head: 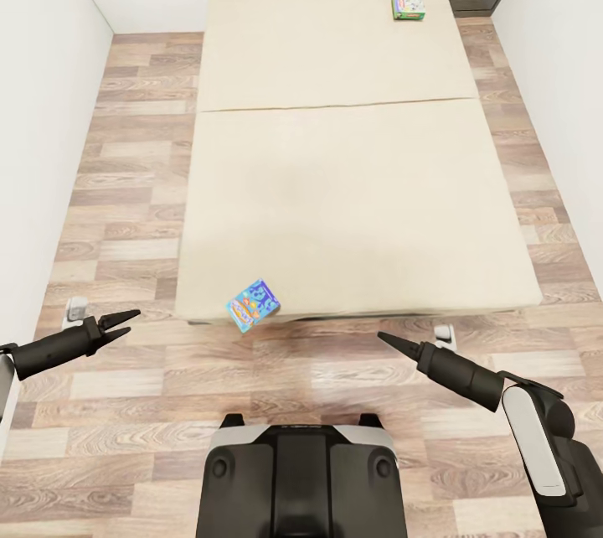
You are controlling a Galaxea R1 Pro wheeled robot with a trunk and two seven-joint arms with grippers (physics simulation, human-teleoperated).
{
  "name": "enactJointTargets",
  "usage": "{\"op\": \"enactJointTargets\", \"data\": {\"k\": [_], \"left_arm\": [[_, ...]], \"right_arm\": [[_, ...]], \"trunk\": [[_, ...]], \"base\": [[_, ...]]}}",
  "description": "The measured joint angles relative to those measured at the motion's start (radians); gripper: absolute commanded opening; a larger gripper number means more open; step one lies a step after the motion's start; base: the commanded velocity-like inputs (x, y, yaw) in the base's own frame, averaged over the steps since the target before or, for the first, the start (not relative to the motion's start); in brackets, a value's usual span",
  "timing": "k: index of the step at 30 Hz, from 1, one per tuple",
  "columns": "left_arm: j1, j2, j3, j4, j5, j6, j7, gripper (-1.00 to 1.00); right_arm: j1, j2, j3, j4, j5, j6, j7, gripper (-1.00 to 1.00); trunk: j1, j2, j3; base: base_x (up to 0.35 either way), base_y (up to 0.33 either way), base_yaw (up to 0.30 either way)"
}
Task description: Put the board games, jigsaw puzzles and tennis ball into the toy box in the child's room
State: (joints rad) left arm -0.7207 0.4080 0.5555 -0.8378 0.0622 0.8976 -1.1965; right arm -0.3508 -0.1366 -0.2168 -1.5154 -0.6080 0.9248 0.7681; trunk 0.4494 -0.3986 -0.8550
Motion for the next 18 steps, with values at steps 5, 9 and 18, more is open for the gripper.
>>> {"op": "enactJointTargets", "data": {"k": [5,9,18], "left_arm": [[0.0,0.0,0.0,0.0,0.0,-0.001,0.0,1.0],[0.0,0.0,-0.001,0.0,0.0,-0.001,0.0,1.0],[0.001,0.0,-0.001,0.0,0.0,-0.002,0.0,1.0]], "right_arm": [[0.0,0.0,0.0,0.0,0.0,-0.006,0.001,1.0],[0.0,0.0,0.0,0.0,0.0,-0.007,0.001,1.0],[0.0,0.0,0.0,0.0,0.0,-0.008,0.001,1.0]], "trunk": [[0.0,0.0,0.008],[0.0,0.0,0.015],[0.0,0.0,0.03]], "base": [[0.0,0.001,0.0],[0.0,0.005,0.0],[0.0,0.057,0.0]]}}
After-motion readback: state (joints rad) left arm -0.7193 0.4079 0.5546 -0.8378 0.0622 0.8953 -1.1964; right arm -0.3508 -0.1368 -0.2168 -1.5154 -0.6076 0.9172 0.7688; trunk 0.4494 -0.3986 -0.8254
